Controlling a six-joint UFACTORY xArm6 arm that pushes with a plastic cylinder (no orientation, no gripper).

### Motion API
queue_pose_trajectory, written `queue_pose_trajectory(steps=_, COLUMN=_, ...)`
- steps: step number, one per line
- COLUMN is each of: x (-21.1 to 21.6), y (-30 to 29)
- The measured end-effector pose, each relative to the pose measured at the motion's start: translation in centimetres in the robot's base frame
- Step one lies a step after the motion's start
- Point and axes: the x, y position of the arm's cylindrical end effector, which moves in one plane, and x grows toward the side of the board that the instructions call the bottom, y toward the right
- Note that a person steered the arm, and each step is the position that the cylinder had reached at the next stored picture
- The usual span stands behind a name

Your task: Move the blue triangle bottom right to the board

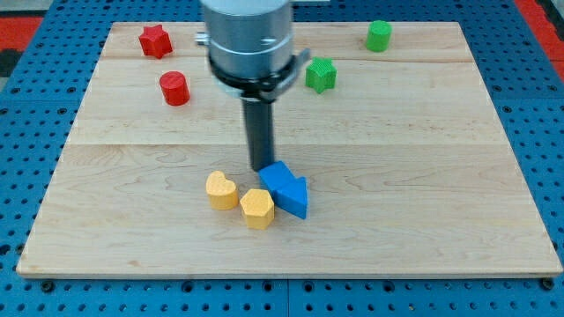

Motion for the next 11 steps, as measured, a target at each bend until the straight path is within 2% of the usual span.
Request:
queue_pose_trajectory(steps=3, x=-0.6, y=-1.5)
queue_pose_trajectory(steps=7, x=5.1, y=-0.5)
queue_pose_trajectory(steps=9, x=6.2, y=8.1)
queue_pose_trajectory(steps=11, x=7.3, y=6.8)
